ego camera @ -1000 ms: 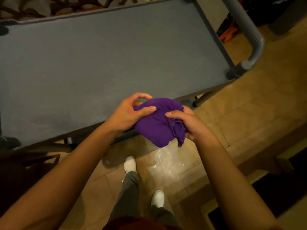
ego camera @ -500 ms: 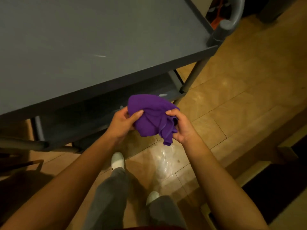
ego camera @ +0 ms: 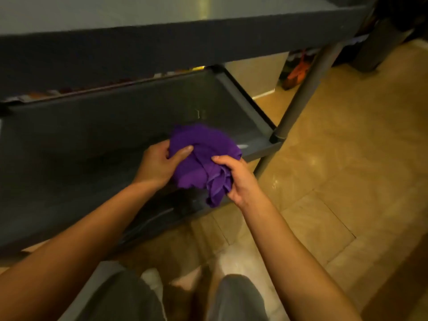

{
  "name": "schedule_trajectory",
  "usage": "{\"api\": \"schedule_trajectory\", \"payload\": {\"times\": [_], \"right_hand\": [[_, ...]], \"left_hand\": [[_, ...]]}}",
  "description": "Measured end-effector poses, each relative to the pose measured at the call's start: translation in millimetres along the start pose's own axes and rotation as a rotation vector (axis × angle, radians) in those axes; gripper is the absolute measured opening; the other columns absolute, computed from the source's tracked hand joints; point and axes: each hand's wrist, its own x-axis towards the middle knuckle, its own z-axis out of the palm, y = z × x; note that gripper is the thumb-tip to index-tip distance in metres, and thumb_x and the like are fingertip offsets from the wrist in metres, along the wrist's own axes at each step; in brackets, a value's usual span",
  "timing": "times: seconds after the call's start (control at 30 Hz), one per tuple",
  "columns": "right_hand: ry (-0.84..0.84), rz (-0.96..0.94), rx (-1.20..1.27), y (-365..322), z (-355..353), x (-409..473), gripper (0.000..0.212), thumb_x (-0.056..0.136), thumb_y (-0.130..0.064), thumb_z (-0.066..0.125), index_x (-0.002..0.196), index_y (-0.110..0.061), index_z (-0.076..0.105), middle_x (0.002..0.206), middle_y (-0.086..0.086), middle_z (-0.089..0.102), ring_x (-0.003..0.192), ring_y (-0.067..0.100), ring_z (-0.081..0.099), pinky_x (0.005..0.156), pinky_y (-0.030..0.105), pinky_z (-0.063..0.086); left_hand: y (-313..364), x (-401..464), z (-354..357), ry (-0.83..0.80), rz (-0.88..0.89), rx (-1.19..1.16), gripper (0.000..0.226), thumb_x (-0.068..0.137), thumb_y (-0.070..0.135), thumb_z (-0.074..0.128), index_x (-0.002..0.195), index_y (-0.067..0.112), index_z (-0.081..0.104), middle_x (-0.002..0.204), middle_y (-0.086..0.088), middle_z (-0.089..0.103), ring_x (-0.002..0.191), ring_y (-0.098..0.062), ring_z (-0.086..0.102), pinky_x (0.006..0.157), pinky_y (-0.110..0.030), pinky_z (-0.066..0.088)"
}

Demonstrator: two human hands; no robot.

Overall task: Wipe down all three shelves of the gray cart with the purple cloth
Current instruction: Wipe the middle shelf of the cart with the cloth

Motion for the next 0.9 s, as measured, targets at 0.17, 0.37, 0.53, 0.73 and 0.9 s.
{"api": "schedule_trajectory", "payload": {"times": [0.17,0.37,0.53,0.73,0.9], "right_hand": [[-0.046,-0.101,-0.069,2,2,19,0.033,0.084,0.011,0.061,0.116,0.005,0.067,0.114,0.023,0.071,0.098,0.033,0.069,0.101,0.049,0.053],[-0.085,-0.182,-0.207,-6,16,39,0.027,0.085,0.006,0.065,0.111,0.001,0.069,0.11,0.022,0.073,0.095,0.034,0.071,0.094,0.048,0.058],[0.002,-0.344,-0.426,-42,32,88,0.031,0.085,-0.001,0.07,0.116,-0.004,0.068,0.107,0.02,0.074,0.097,0.035,0.073,0.086,0.046,0.06],[0.06,-0.461,-0.864,-37,54,138,0.019,0.098,-0.008,0.056,0.115,-0.009,0.065,0.122,0.019,0.067,0.117,0.037,0.062,0.104,0.047,0.047],[0.106,-0.59,-1.12,-27,63,153,0.023,0.104,-0.017,0.047,0.118,-0.009,0.064,0.115,0.015,0.067,0.113,0.033,0.062,0.091,0.032,0.043]], "left_hand": [[-25,3,4,0.124,0.158,-0.014,0.034,0.079,0.06,0.069,0.095,0.03,0.075,0.09,0.006,0.079,0.086,-0.011,0.074,0.077,-0.037,0.059],[-24,2,-25,0.019,0.131,0.212,0.063,0.075,0.086,0.047,0.112,0.037,0.064,0.105,0.017,0.069,0.093,0.005,0.066,0.076,-0.024,0.052],[-58,-9,-96,0.197,0.053,0.611,0.091,0.078,0.092,0.028,0.149,0.035,0.034,0.154,-0.001,0.042,0.14,-0.023,0.041,0.112,-0.037,0.031],[-102,-50,-154,0.303,-0.194,1.057,0.113,0.073,0.097,0.017,0.156,0.02,0.025,0.165,-0.012,0.022,0.152,-0.034,0.016,0.12,-0.06,0.015],[-103,-63,-158,0.311,-0.326,1.027,0.121,0.068,0.095,0.008,0.157,0.014,0.024,0.166,-0.013,0.015,0.154,-0.033,0.008,0.122,-0.058,0.012]]}}
